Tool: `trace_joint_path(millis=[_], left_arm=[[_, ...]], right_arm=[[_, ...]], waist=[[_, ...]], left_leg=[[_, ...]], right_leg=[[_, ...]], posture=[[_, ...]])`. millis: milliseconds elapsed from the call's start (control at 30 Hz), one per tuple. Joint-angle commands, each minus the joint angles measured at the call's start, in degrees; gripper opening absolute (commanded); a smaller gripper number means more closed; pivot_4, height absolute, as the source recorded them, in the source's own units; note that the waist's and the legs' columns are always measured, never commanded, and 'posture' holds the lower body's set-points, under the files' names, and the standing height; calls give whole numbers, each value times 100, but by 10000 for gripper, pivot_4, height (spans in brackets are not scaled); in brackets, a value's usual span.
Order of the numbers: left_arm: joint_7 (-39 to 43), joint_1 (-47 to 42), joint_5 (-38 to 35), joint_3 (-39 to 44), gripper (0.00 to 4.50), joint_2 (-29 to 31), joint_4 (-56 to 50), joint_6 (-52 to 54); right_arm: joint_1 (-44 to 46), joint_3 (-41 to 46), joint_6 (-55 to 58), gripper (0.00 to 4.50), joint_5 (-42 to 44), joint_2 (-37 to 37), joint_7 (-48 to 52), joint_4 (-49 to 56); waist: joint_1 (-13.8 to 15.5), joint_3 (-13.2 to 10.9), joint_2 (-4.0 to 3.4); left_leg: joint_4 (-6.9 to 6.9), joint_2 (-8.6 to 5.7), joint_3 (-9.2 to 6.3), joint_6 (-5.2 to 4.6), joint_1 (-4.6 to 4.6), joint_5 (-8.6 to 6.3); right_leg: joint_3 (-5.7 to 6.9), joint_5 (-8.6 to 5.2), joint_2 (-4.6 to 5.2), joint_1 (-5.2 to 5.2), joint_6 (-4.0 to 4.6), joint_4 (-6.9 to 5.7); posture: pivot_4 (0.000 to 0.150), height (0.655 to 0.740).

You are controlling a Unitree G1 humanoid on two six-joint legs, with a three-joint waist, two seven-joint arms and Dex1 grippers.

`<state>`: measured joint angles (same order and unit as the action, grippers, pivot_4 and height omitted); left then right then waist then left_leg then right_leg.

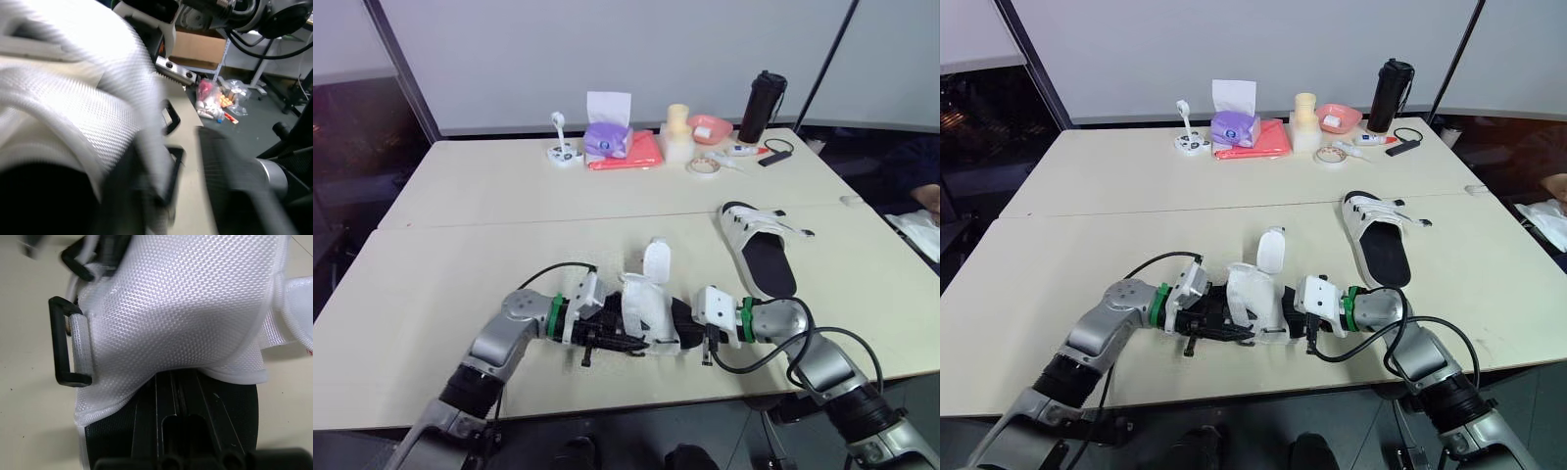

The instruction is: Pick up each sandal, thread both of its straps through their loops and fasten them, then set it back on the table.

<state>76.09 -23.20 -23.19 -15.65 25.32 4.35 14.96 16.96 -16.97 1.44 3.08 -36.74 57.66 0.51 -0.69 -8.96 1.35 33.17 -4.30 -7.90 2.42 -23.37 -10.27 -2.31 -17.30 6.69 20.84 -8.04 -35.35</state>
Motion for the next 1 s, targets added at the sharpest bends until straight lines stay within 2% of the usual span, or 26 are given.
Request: trace_joint_path(millis=[33,67,267,400,500,767,1000], left_arm=[[-201,136,-485,447,33049,241,-679,642],[-220,198,-649,557,37988,350,-885,870],[-227,857,-1186,1075,37988,1126,-1956,1454],[-223,1177,-1373,1305,37988,1508,-2223,1664],[-86,1407,-1395,1185,37988,1735,-2359,1743],[-311,1594,-468,457,37988,1362,-1790,938],[-551,1496,-118,184,37988,870,-1316,618]], right_arm=[[-251,-415,229,0,-471,-32,51,-606],[-251,-419,221,0,-475,-28,48,-614],[-203,-428,153,0,-485,-1,38,-726],[-156,-433,109,0,-483,17,46,-794],[-119,-452,82,0,-491,27,54,-844],[-94,-474,49,0,-519,26,76,-875],[-219,-436,119,0,-482,-46,88,-697]], waist=[[0,0,0],[-2,-1,1],[-11,3,-5],[-6,3,-4],[-10,4,-4],[-5,9,-8],[-5,10,-8]], left_leg=[[0,0,0,0,0,0],[0,1,-2,0,0,0],[-2,2,-2,3,0,-2],[-2,6,-3,4,0,-3],[-2,10,-2,5,0,-3],[-3,15,2,5,-2,-4],[-5,17,6,5,-4,-4]], right_leg=[[-1,0,0,0,0,-1],[0,0,0,2,0,-3],[-3,-1,3,8,2,-6],[-3,-1,9,10,5,-6],[-4,0,10,10,9,-5],[-9,3,14,13,15,2],[-9,3,16,18,16,4]], posture=[[1500,7344],[1500,7344],[1500,7344],[1500,7344],[1500,7344],[1500,7344],[1500,7344]])
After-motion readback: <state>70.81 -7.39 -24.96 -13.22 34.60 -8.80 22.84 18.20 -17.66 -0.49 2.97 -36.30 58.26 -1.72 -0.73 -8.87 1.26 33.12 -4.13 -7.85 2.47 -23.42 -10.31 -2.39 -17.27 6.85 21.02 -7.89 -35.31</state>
